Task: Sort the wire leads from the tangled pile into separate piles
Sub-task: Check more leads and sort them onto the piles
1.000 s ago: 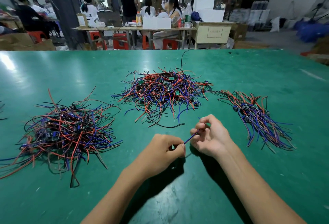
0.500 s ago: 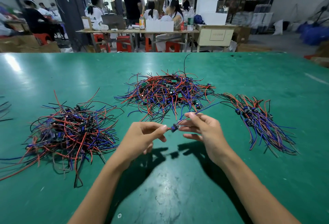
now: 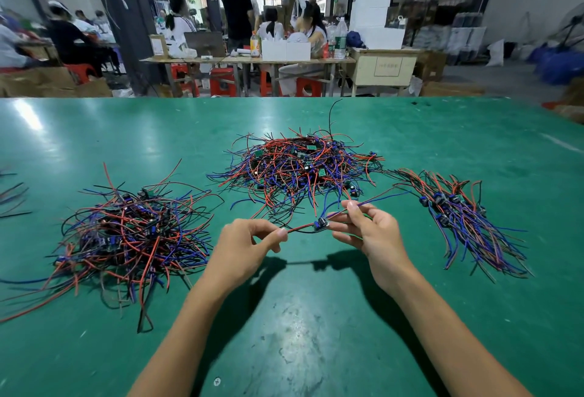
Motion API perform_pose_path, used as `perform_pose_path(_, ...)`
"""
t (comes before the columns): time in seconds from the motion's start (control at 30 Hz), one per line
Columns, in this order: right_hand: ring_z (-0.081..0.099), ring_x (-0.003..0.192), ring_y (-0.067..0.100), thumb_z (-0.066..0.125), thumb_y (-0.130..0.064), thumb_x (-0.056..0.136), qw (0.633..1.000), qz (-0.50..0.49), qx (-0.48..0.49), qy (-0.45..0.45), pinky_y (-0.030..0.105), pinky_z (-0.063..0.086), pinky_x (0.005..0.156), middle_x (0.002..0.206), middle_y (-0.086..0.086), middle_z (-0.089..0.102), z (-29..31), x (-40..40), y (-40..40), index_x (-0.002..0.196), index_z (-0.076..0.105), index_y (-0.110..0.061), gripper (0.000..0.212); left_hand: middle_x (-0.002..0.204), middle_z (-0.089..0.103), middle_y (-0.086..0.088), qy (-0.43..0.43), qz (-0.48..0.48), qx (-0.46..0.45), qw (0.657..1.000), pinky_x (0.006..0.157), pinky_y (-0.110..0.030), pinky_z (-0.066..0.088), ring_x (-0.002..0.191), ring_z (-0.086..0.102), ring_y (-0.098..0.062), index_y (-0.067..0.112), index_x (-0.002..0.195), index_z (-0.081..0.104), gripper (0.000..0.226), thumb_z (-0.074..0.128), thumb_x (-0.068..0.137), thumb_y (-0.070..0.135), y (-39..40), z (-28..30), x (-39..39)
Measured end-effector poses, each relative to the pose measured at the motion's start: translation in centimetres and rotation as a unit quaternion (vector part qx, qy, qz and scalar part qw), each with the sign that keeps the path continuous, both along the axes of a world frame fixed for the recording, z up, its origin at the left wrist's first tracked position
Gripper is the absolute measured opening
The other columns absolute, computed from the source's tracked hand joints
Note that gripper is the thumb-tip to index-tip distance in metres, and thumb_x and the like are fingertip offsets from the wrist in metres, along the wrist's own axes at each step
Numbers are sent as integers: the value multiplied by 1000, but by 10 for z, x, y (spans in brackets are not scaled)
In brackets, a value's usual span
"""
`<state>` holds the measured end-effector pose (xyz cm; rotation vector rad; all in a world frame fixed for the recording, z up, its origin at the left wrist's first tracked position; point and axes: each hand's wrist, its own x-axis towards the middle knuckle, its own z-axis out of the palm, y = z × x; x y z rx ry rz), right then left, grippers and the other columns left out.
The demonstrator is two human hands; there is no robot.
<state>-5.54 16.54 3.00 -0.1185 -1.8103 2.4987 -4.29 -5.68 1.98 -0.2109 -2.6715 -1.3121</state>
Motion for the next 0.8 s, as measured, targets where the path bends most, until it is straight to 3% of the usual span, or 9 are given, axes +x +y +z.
perform_pose_path(0.1,75,70,20,62,-25,99,1000,-15,1,4,21,58,58,80,13,77,-1,-1,1,91,63,-4,23,69,70,19,25,3,-88,996,60,-25,42,49,51,-1,31,73,71,37,55,95,56,0,0,2)
perform_pose_path(0.23,70,58,14,64,-29,97,999,-37,17,9,19,55,53,70,7,74,-3,-2,2,84,63,-9,25,66,67,17,71,-9,-189,979,79,-33,45,63,59,-3,32,69,65,44,44,99,56,3,1,4)
perform_pose_path(0.43,68,56,12,63,-29,98,999,-42,16,5,19,54,52,68,5,73,-5,-4,4,85,61,-9,24,66,68,17,69,-31,-149,986,79,-32,44,62,62,-4,30,70,68,44,46,97,58,5,1,5)
perform_pose_path(0.67,76,77,22,55,-16,103,1000,-23,16,4,21,59,63,84,13,75,-7,-4,5,100,63,-4,15,70,66,21,125,49,-112,985,71,-34,44,58,53,-2,32,80,76,25,66,90,53,7,2,6)
perform_pose_path(0.8,76,77,23,52,-12,104,998,-42,-43,-6,20,59,66,84,16,75,-1,-9,8,104,60,-2,13,85,69,21,126,70,-101,984,83,-41,49,70,54,-1,34,93,74,21,62,93,52,10,1,7)
